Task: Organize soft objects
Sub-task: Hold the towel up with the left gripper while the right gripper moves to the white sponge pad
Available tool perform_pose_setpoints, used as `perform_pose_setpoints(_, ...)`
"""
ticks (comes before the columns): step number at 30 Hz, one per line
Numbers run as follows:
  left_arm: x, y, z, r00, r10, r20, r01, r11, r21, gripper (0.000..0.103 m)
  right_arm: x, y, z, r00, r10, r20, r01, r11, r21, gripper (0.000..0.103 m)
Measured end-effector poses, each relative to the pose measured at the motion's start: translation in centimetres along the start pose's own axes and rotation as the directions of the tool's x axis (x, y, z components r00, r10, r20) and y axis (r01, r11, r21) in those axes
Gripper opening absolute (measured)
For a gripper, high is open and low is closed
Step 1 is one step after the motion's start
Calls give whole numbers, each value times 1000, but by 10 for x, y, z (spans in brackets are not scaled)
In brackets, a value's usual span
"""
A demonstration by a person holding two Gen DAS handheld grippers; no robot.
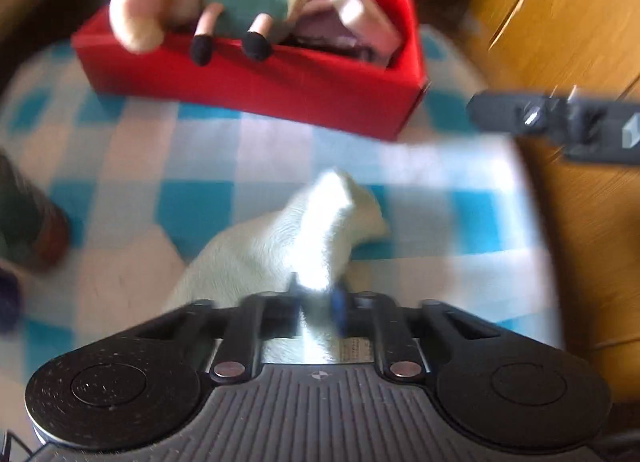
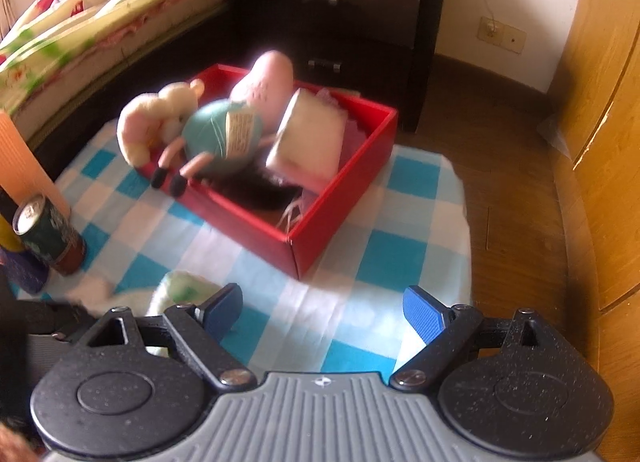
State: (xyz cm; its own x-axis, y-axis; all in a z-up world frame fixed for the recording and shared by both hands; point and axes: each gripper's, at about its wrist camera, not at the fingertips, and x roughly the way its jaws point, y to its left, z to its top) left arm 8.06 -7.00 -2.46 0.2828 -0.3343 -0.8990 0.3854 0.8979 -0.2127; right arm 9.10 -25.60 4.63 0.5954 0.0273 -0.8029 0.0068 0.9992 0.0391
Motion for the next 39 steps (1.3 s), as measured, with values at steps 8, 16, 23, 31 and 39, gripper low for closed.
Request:
perform_pose_setpoints(8, -136, 47, -1, 865, -389, 316, 451, 880, -151, 3, -17, 5, 7, 997, 16, 74, -17, 1000, 15, 67)
perform_pose_setpoints(16, -188, 84, -1, 779, -369, 507, 519, 834, -190, 0, 7, 45, -4, 998, 66, -19, -68, 993, -99, 67)
perform_pose_setpoints(23, -214, 90, -13, 733, -410, 543, 558, 819, -134, 3, 37, 96, -12, 992, 97, -75, -114, 956, -270, 81)
perform_pose_setpoints(31, -132, 92, -33, 941, -163, 295, 219, 961, -169, 66, 58, 134, -11, 994, 36, -99, -71, 923, -379, 82)
perform_pose_setpoints(39, -4, 54, -33, 985, 160, 67, -156, 986, -59, 40, 57, 107, -3, 996, 15, -92, -40, 959, -280, 82)
